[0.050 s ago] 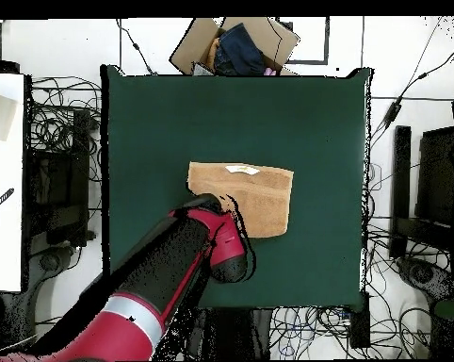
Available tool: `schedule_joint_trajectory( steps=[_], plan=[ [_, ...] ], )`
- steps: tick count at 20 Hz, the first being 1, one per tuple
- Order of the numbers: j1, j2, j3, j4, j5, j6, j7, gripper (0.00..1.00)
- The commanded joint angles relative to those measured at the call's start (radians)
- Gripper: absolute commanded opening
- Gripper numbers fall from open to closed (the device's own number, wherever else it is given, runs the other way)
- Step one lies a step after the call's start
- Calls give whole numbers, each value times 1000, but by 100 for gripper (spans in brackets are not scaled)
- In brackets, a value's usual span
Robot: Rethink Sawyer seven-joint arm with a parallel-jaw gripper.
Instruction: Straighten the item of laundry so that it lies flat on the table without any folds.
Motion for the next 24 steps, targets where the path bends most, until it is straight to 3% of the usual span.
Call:
schedule_joint_trajectory(
  steps=[1,5,11,15,24],
  plan=[
    [-18,-4,91,55,50,67,-44,100],
    [-44,-3,99,36,46,43,-101,100],
    [-117,-15,126,39,144,3,-437,100],
    [-122,-21,123,40,194,-19,-587,100],
    [-137,1,130,23,199,-39,-617,100]
  ],
)
